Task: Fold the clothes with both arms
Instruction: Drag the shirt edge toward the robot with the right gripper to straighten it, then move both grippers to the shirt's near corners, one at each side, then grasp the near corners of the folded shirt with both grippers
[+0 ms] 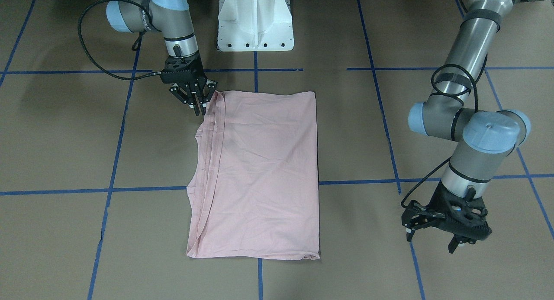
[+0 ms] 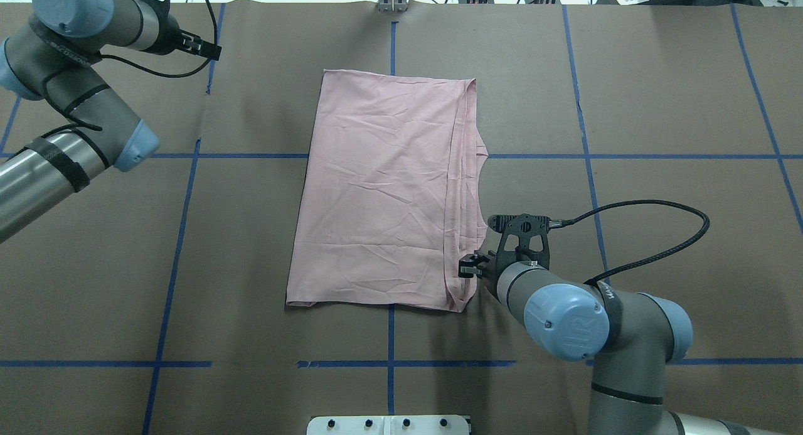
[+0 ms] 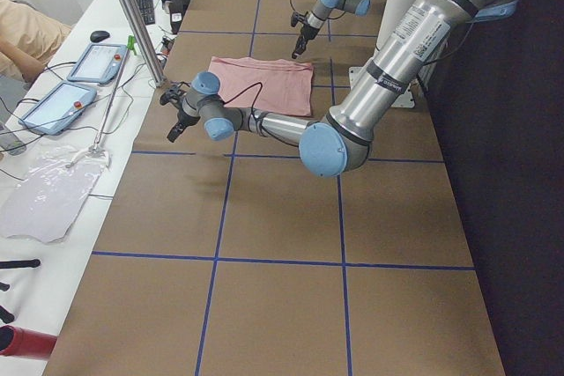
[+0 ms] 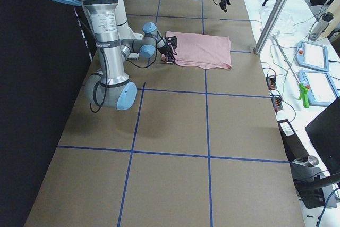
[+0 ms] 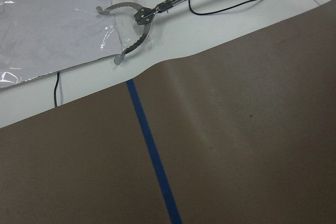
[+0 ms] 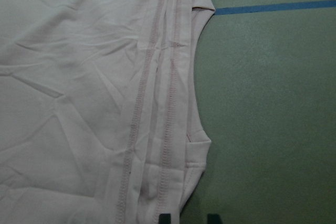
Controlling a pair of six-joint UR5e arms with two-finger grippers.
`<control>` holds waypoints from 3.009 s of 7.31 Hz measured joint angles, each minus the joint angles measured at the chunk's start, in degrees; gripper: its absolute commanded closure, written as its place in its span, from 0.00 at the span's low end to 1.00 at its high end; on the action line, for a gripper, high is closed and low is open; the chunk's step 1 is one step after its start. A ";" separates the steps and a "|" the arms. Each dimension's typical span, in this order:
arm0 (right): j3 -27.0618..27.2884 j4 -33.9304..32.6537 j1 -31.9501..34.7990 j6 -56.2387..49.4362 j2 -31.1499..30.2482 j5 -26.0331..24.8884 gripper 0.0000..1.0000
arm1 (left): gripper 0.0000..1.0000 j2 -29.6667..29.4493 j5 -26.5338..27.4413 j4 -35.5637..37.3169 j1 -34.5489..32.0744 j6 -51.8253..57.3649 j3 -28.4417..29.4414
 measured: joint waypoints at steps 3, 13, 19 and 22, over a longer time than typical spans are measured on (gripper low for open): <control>8.32 2.19 4.21 -3.62 -6.42 7.64 0.00 | 0.00 6.58 -2.83 9.10 5.90 -15.18 -19.74; 8.25 11.08 7.05 -3.29 -10.27 9.28 0.00 | 0.45 21.40 16.83 24.01 40.59 -54.27 -46.18; 8.06 11.03 7.14 -3.29 -10.08 9.21 0.00 | 0.62 21.19 16.79 24.13 41.62 -54.11 -45.05; 7.79 11.03 7.10 -3.29 -10.07 9.18 0.00 | 0.62 21.22 16.79 24.16 41.63 -53.82 -44.80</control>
